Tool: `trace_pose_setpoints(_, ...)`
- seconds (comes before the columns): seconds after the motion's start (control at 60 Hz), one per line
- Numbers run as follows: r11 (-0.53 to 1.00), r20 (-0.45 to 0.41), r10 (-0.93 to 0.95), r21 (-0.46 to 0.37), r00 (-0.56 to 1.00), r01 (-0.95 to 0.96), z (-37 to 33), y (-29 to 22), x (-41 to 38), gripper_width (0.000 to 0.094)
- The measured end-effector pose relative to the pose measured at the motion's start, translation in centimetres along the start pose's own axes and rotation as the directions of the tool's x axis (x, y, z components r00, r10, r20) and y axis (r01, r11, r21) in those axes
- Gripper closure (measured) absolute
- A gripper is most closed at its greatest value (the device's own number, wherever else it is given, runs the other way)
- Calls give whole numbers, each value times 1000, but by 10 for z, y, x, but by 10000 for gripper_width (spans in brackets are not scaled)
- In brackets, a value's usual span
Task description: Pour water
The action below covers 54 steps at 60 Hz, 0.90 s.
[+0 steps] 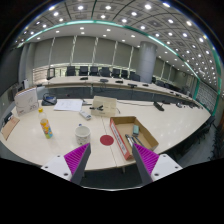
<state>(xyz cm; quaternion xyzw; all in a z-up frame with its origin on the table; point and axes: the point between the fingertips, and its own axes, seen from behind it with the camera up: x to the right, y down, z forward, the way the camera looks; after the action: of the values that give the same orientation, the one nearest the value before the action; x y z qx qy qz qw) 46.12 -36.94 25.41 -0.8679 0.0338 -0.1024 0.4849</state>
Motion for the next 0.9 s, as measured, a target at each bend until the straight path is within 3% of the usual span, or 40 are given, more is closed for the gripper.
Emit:
trace_pose_setpoints(0.217, 1000, 64, -19, -1, 998, 19, 14, -2, -43, 75)
trace_pose_setpoints(0.483, 998, 223, -59, -10, 973, 63, 41, 7, -179, 73)
trace_pose_setpoints(0.733, 999, 301, -40, 41, 953, 29, 112, 7, -325, 74)
trace_pose_setpoints(0.9, 990, 304, -65, 142, 950, 22, 173, -10, -395, 74)
